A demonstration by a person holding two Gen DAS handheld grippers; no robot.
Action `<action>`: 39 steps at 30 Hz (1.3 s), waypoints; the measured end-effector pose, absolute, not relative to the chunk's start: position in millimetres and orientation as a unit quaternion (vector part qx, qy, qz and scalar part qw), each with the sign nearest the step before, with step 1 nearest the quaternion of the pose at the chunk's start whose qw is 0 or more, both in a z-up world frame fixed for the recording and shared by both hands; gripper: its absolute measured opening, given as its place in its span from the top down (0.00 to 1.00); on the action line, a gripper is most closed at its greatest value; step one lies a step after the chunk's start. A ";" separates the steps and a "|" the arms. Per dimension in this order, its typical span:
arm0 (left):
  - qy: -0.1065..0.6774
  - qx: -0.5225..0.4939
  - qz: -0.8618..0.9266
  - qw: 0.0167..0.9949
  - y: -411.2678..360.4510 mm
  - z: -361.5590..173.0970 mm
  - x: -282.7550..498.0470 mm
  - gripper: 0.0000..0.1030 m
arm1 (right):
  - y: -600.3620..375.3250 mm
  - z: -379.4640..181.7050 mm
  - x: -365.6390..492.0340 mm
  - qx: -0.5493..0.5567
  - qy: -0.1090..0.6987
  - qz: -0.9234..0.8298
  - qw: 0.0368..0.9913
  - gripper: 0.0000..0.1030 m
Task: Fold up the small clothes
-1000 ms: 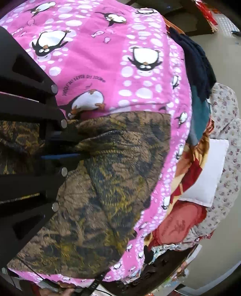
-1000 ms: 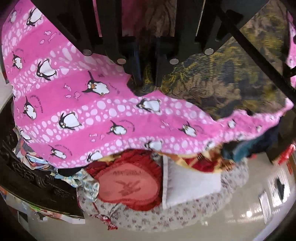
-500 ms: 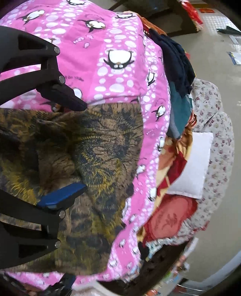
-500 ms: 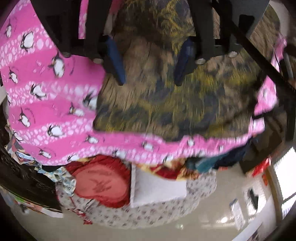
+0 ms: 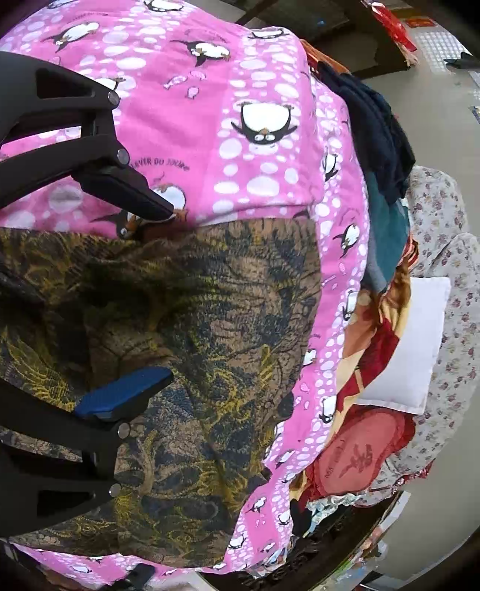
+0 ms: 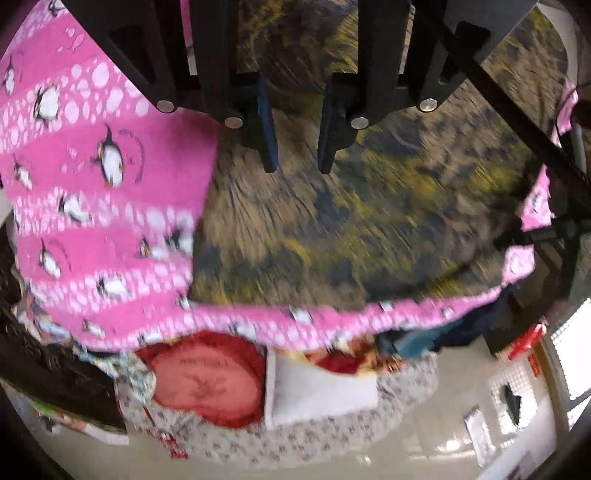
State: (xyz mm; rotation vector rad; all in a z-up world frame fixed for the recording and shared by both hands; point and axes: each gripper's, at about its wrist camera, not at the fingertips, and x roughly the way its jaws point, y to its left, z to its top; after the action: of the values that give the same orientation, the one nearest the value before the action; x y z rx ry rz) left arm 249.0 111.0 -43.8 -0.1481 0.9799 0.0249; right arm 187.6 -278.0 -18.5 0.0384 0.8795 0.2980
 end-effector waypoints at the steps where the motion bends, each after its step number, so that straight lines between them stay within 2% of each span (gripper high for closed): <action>1: 0.468 -0.074 0.011 0.881 110.8 -42.9 249.6 0.21 | -273.6 -13.1 193.3 0.019 0.416 0.144 0.898 0.59; 3: 0.466 -0.080 0.010 0.881 109.2 -42.8 252.8 0.21 | -264.0 -6.0 209.3 0.024 0.405 0.147 0.902 0.57; 9: 0.473 -0.095 0.032 0.876 101.8 -50.9 285.2 0.21 | -231.6 -16.1 262.1 0.016 0.408 0.138 0.902 0.57; 12: 0.469 -0.108 0.042 0.876 103.3 -52.4 299.3 0.12 | -229.3 -33.4 285.4 0.031 0.424 0.130 0.896 0.57; 17: 0.469 -0.118 0.039 0.874 108.9 -49.6 299.7 0.10 | -228.4 -43.1 299.2 0.036 0.429 0.118 0.895 0.54; 20: 0.477 -0.117 0.032 0.871 115.7 -44.5 281.5 0.10 | -233.8 -28.6 280.2 0.044 0.426 0.133 0.894 0.53; 23: 0.479 -0.116 0.009 0.870 121.1 -35.4 252.2 0.10 | -242.7 -13.1 245.6 0.032 0.425 0.147 0.893 0.43; 26: 0.472 -0.103 0.001 0.875 124.6 -26.2 219.2 0.10 | -260.7 -5.9 211.3 0.016 0.423 0.141 0.895 0.37; 29: 0.473 -0.102 -0.005 0.875 127.1 -25.3 190.5 0.10 | -280.3 -16.7 188.9 0.015 0.446 0.125 0.886 0.36; 35: 0.491 -0.113 -0.021 0.863 123.6 -34.1 145.9 0.10 | -306.1 -79.0 192.6 0.001 0.514 0.058 0.856 0.36; 39: 0.503 -0.105 -0.040 0.857 122.7 -32.4 111.0 0.10 | -317.5 -57.6 168.6 0.047 0.493 0.084 0.865 0.36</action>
State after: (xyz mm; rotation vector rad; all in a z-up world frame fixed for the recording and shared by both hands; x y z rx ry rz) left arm 111.0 122.7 -32.4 -0.2216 1.0577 -0.0835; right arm 168.6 -317.5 -57.6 0.0993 1.0327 0.1751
